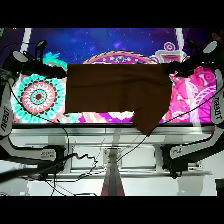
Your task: Fold the clothes and pants, and hang the long-sleeved shirts on hangers.
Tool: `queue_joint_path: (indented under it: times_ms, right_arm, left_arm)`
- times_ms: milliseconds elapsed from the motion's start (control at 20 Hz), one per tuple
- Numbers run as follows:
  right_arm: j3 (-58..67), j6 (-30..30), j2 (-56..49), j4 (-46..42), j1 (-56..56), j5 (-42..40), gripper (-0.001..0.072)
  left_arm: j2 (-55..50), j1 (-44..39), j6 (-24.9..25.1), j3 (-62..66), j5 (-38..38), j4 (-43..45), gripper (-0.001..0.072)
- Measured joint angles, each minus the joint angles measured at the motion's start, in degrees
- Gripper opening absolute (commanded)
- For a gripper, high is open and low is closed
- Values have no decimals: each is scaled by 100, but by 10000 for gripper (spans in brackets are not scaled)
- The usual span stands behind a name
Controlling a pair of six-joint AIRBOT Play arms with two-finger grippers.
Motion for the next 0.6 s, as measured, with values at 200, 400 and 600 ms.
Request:
queue_joint_path:
  times_ms: [200, 400, 600]
  right_arm:
    - [-37, 13, 0, -632, -129, 769, 323]
    - [-570, 4, 144, -350, -518, 1639, 303]
    - [-1902, -181, 815, 68, -876, 1882, 325]
  left_arm:
    - [341, 76, -83, 0, -411, 299, 456]
    - [1084, 326, -107, 0, -903, 592, 455]
    - [1832, 699, -120, 0, -1104, 699, 455]
